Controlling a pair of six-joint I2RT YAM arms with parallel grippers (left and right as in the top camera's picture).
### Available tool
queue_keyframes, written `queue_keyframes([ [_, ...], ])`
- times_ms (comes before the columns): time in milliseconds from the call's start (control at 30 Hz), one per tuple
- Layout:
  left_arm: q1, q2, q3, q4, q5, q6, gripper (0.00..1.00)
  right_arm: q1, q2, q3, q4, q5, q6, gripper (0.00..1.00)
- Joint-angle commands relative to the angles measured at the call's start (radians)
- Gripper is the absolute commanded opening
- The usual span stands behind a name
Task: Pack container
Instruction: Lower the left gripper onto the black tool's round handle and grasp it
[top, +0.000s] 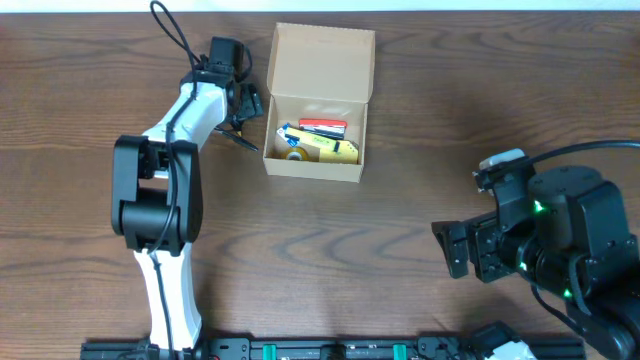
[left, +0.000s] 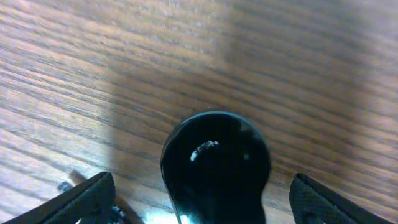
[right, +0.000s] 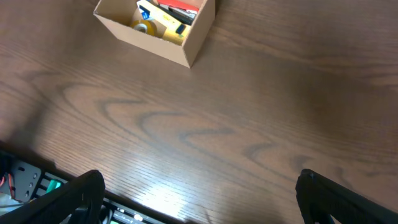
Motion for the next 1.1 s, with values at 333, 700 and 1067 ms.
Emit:
queue_keyframes([
  [333, 0.0, 0.03, -0.004, 0.003, -0.022, 0.008, 0.61, -0.007, -0.001, 0.013, -0.001, 0.01, -0.008, 0.99],
  [700, 0.003, 0.029, 0.034, -0.005, -0.024, 0.008, 0.36, -0.007, -0.001, 0.013, -0.001, 0.01, -0.008, 0.99],
  [1067, 0.039, 0.025, 0.257, -0.216, -0.09, 0.099, 0.06, -0.007, -0.001, 0.013, -0.001, 0.01, -0.008, 0.99],
])
